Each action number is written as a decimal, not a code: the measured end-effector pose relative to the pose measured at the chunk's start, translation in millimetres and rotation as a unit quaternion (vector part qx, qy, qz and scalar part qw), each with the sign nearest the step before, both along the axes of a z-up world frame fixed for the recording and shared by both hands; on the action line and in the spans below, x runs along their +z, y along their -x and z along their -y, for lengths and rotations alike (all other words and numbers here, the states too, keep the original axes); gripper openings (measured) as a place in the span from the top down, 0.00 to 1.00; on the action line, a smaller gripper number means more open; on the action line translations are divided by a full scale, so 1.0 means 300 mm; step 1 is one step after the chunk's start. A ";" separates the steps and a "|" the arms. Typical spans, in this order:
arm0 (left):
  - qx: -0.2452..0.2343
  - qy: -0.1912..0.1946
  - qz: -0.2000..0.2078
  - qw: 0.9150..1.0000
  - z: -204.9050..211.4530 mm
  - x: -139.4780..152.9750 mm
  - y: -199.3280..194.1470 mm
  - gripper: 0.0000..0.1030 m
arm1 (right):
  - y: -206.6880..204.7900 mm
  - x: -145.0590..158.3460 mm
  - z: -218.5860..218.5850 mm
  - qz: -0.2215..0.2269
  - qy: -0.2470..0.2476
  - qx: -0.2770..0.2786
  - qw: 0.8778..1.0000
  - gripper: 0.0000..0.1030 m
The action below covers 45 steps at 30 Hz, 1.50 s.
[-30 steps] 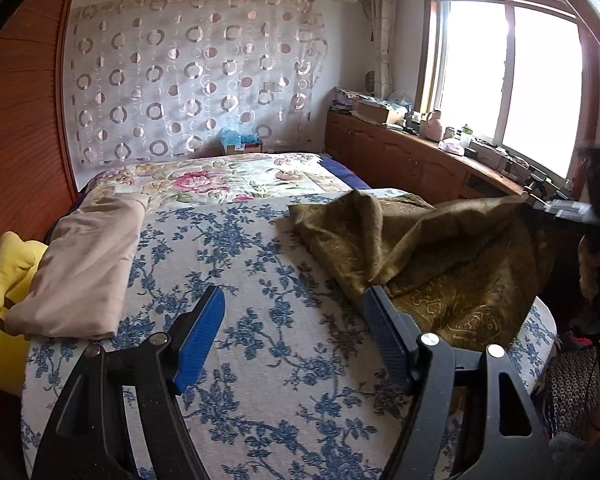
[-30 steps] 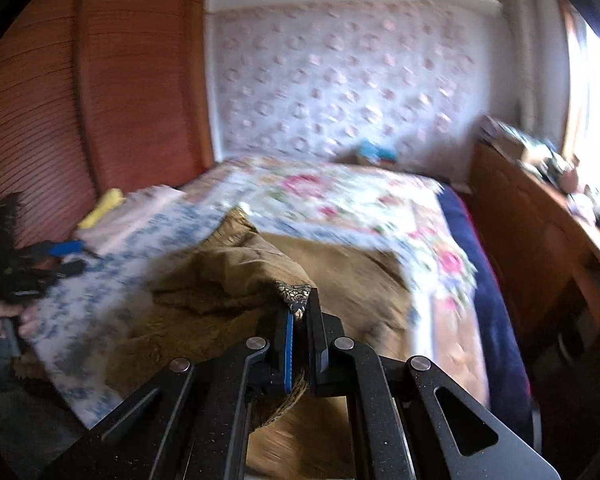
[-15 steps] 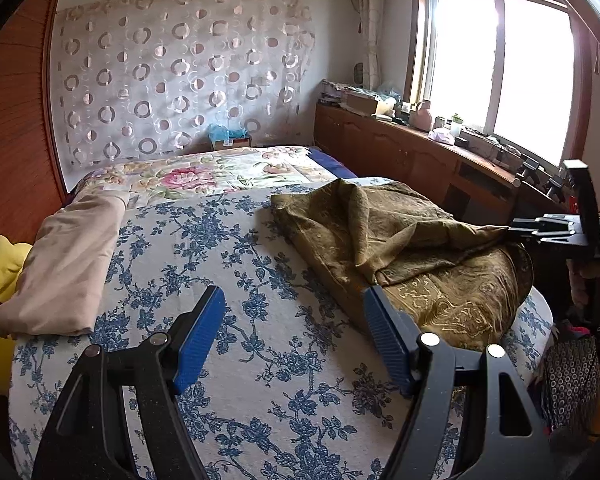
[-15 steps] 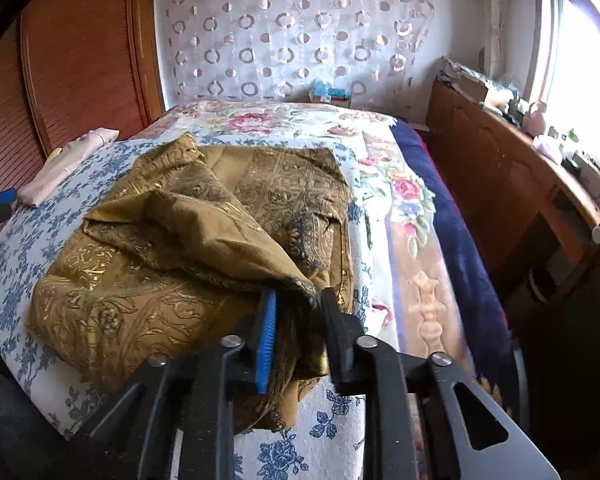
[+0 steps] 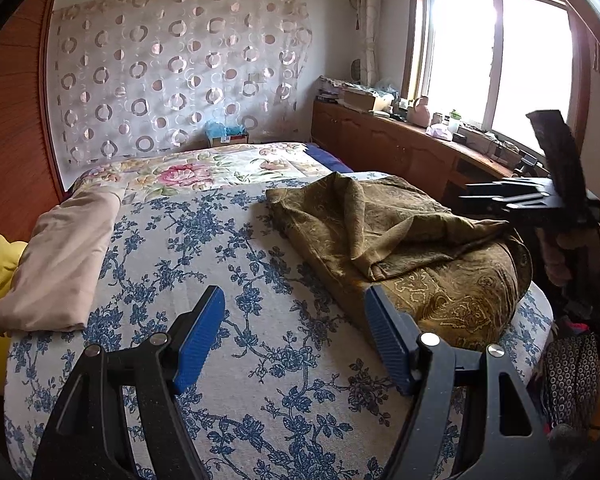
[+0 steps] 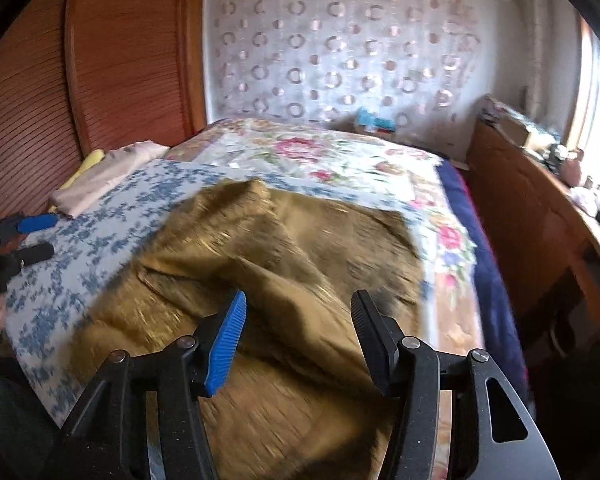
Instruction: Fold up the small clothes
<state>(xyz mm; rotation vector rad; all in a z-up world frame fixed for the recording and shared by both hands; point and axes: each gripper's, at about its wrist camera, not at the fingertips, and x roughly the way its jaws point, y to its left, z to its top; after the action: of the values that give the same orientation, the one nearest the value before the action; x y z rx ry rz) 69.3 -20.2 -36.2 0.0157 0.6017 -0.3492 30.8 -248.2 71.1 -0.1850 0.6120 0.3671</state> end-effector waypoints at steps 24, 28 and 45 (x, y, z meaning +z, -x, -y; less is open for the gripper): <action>-0.003 0.002 -0.011 1.000 -0.010 -0.035 -0.002 0.29 | -0.237 -0.172 -0.328 -0.108 0.045 0.146 0.982 0.45; -0.007 0.000 -0.012 1.000 0.002 -0.040 -0.002 0.29 | -0.261 -0.189 -0.339 -0.113 0.044 0.144 0.982 0.45; -0.019 -0.004 -0.018 1.000 0.044 -0.049 0.007 0.29 | -0.307 0.016 -0.167 -0.003 0.065 0.054 0.996 0.93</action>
<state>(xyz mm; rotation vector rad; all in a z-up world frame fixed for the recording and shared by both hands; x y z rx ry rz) 67.3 -33.5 -50.9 0.0285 0.6382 -0.3856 122.8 -198.1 75.8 -0.3423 0.6325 0.4333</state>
